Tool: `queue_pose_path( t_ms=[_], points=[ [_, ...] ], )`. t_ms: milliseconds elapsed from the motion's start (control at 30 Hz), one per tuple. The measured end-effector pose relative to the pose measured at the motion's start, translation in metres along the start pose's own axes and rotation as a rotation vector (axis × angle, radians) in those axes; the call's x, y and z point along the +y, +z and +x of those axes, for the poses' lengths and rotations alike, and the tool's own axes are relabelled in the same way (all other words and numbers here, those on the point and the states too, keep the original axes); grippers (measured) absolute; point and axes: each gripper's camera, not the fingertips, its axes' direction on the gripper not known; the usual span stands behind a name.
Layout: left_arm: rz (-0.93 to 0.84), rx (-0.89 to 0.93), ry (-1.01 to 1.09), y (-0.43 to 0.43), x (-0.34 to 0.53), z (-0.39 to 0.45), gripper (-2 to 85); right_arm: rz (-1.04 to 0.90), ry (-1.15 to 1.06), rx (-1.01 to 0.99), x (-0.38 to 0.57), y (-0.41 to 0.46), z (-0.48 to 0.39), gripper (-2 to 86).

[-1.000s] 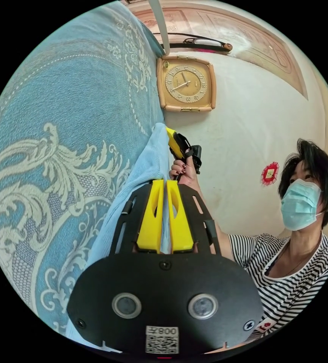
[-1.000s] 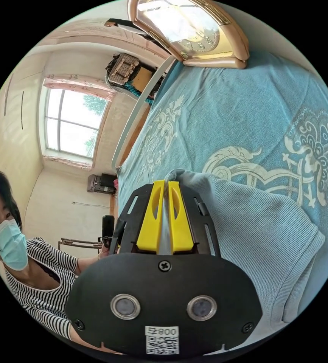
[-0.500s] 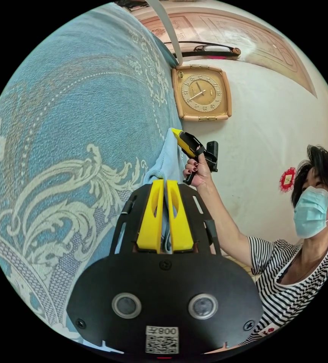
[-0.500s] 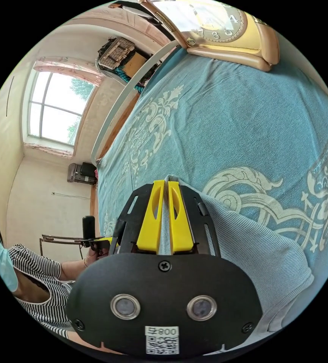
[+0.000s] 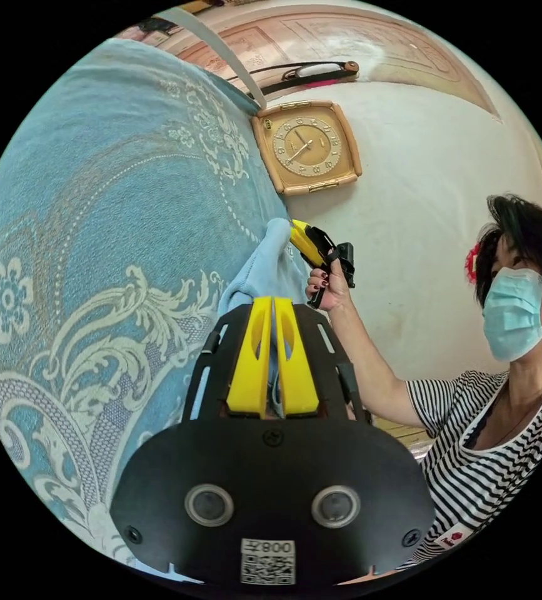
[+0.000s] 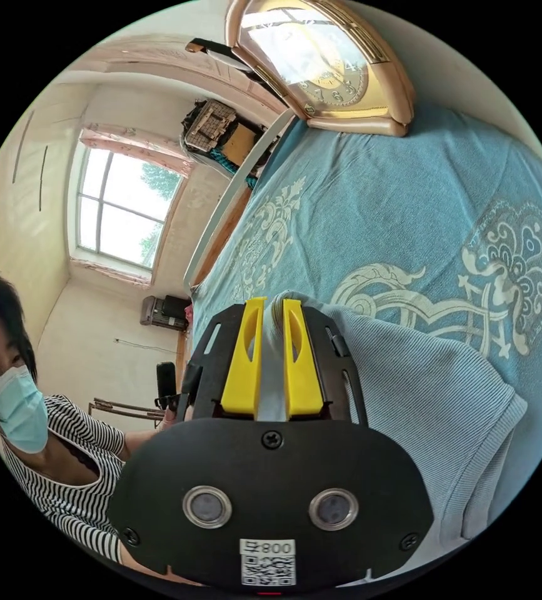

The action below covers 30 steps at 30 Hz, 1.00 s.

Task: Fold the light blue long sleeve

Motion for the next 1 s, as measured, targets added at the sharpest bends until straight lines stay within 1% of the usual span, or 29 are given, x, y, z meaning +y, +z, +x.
queue_pose_path(
  t_ms=[100,167,267,333,367,400,433,467,500,633,800,867,900,967,1000],
  points=[
    [-0.060,-0.011,0.107,0.016,-0.006,0.031,0.3,-0.005,0.035,-0.056,0.006,-0.003,0.002,6.5],
    [-0.095,-0.050,0.163,0.027,-0.010,0.047,0.3,0.029,0.047,-0.038,0.012,-0.010,-0.002,5.4],
    [-0.124,-0.165,0.226,0.042,-0.014,0.069,0.2,0.039,-0.055,-0.038,0.025,-0.007,-0.033,2.1],
    [-0.133,-0.334,0.255,0.052,-0.013,0.080,0.2,-0.046,-0.126,0.089,0.032,0.020,-0.062,1.0],
    [-0.143,-0.371,0.263,0.055,-0.012,0.083,0.2,-0.074,-0.138,0.133,0.033,0.029,-0.067,0.9],
    [-0.172,-0.421,0.270,0.061,-0.011,0.087,0.1,-0.136,-0.152,0.228,0.033,0.048,-0.073,0.6],
    [-0.190,-0.441,0.298,0.067,-0.008,0.092,0.1,-0.191,-0.162,0.338,0.035,0.066,-0.077,0.4],
    [-0.190,-0.449,0.317,0.069,-0.007,0.096,0.1,-0.221,-0.175,0.384,0.037,0.075,-0.080,0.4],
    [-0.187,-0.464,0.333,0.072,-0.004,0.103,0.1,-0.186,-0.211,0.420,0.043,0.079,-0.090,0.3],
    [-0.219,-0.504,0.385,0.085,0.000,0.127,0.1,-0.160,-0.301,0.555,0.067,0.096,-0.121,0.2],
    [-0.238,-0.450,0.342,0.086,0.000,0.141,0.1,-0.121,-0.437,0.717,0.099,0.114,-0.151,0.2],
    [-0.209,-0.460,0.349,0.082,0.002,0.155,0.1,-0.122,-0.393,0.697,0.102,0.113,-0.153,0.2],
    [-0.184,-0.491,0.393,0.080,0.006,0.168,0.2,-0.132,-0.353,0.666,0.102,0.110,-0.152,0.1],
    [-0.198,-0.541,0.454,0.086,0.013,0.185,0.2,-0.151,-0.301,0.629,0.102,0.106,-0.152,0.1],
    [-0.248,-0.577,0.476,0.095,0.017,0.190,0.2,-0.155,-0.280,0.622,0.104,0.105,-0.152,0.1]
  ],
)
